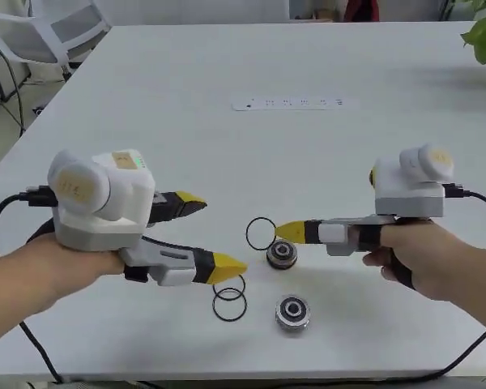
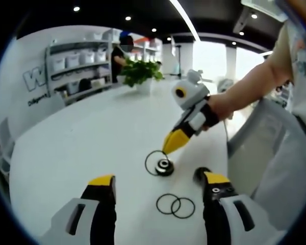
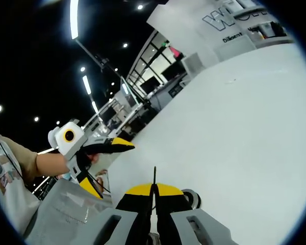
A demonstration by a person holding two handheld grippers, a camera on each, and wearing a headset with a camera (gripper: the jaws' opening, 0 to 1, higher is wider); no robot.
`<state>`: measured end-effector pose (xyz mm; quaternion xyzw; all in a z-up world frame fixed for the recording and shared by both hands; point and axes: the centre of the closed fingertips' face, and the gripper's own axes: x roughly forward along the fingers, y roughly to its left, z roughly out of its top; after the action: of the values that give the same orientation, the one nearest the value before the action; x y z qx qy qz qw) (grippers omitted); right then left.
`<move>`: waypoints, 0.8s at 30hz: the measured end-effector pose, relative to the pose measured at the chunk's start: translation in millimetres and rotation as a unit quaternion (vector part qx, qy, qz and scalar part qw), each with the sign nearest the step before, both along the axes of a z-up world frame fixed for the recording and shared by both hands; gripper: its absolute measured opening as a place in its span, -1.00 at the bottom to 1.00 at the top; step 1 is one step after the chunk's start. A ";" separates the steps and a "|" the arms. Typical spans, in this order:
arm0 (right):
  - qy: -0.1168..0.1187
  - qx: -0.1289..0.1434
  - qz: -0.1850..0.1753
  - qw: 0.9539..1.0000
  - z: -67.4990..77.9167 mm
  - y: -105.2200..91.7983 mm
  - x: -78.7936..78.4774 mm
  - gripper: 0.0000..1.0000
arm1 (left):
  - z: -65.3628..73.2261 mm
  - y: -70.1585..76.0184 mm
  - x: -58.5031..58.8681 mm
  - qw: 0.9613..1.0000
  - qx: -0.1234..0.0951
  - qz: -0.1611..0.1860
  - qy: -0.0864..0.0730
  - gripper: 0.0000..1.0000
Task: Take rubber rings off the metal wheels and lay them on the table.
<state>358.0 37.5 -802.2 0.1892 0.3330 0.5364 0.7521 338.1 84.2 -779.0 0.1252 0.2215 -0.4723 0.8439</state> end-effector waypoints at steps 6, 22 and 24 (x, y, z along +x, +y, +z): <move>0.003 -0.001 0.011 1.000 -1.9 10.3 -3.4 -1.00 | -0.4 7.9 -1.6 1.000 -0.004 0.010 0.002 0.45; 0.012 -0.016 0.047 0.999 -15.0 35.6 -17.1 -1.00 | -0.8 26.0 -6.6 1.000 -0.005 0.029 0.006 0.55; 0.013 -0.018 0.051 0.998 -16.9 37.8 -18.7 -1.00 | -1.2 27.9 -7.0 0.999 -0.004 0.031 0.006 0.55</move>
<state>339.4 75.4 -819.0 0.1650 0.3618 0.5656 0.7225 331.0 112.2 -780.2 0.1115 0.2286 -0.4478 0.8572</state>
